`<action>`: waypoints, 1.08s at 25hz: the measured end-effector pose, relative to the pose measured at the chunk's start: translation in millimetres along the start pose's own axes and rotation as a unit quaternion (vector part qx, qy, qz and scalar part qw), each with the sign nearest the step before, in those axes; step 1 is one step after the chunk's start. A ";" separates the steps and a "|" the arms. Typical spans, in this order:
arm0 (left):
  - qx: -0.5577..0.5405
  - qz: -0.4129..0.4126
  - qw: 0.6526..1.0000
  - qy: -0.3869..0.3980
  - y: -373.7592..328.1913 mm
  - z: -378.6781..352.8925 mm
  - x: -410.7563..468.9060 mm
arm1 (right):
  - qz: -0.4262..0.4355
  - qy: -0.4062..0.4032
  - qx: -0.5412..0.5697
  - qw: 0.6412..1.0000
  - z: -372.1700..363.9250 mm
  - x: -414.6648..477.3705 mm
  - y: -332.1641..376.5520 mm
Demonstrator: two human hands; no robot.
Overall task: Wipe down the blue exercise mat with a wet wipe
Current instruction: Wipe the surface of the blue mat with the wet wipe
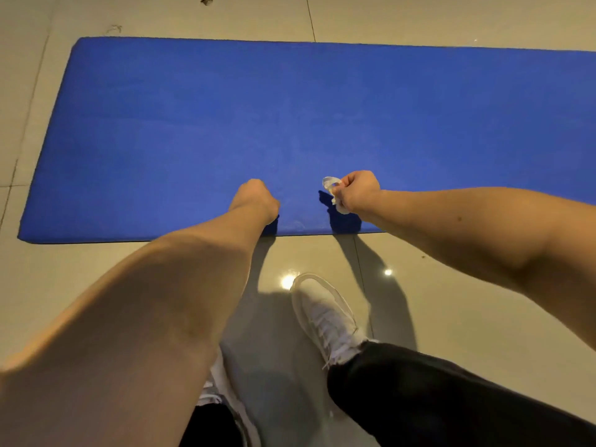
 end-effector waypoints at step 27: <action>0.237 0.074 0.968 0.023 69.8 -24.2 21.9 | 0.396 0.076 -0.329 0.854 -82.1 -3.8 -38.5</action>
Point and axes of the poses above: each hand's wrist, its own x-axis towards the middle knuckle, its own z-axis out of the back of the hand, y = z × x, the point moved 3 cm from there along x, towards the middle knuckle, and after that the axes turned 2 degrees about -z, right-handed, at the moved point
